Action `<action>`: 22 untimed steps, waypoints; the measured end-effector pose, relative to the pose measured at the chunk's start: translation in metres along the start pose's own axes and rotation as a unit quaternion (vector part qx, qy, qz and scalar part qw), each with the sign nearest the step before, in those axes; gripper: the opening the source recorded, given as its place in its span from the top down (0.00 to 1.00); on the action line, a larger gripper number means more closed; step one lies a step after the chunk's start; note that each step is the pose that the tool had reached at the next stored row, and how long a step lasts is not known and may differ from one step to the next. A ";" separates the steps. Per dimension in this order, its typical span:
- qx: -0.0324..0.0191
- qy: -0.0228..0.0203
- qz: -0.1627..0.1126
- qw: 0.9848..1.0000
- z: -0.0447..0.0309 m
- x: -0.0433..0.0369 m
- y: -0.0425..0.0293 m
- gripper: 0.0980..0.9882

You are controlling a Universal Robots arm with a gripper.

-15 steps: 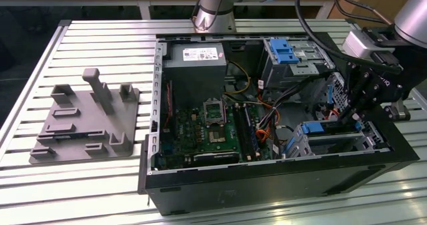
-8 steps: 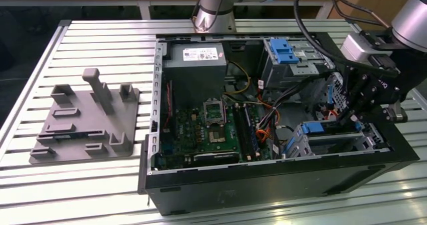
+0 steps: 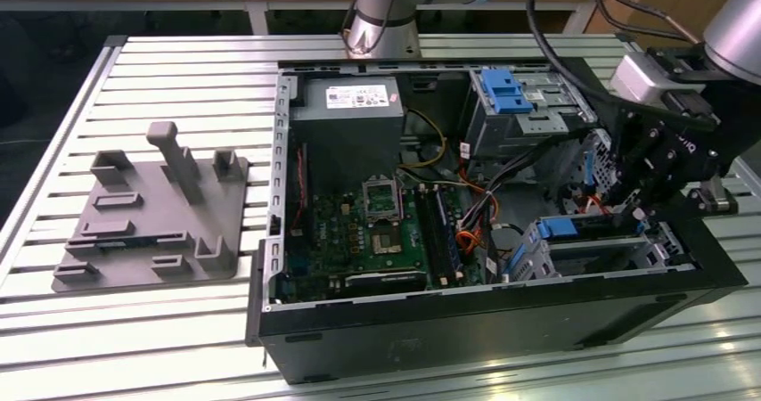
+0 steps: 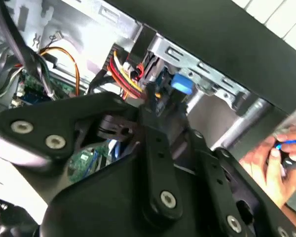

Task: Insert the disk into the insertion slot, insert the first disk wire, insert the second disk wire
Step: 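Insert the first disk wire, then insert the second disk wire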

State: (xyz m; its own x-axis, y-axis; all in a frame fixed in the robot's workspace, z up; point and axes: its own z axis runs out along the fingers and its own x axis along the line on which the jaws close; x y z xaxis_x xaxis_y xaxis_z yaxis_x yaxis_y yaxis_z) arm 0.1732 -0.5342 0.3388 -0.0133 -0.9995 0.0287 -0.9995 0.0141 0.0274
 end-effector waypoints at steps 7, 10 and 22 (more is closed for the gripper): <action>0.000 0.000 0.000 1.000 -0.0305 0.0008 0.0009 0.45; 0.000 0.000 0.000 1.000 -0.0306 0.0008 0.0009 0.38; 0.000 0.000 0.000 1.000 -0.0310 0.0008 0.0009 0.38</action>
State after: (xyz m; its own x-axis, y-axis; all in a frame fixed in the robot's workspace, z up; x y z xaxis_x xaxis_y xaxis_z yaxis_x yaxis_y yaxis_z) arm 0.1732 -0.5341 0.3698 -0.0134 -0.9995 0.0291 -0.9995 0.0141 0.0265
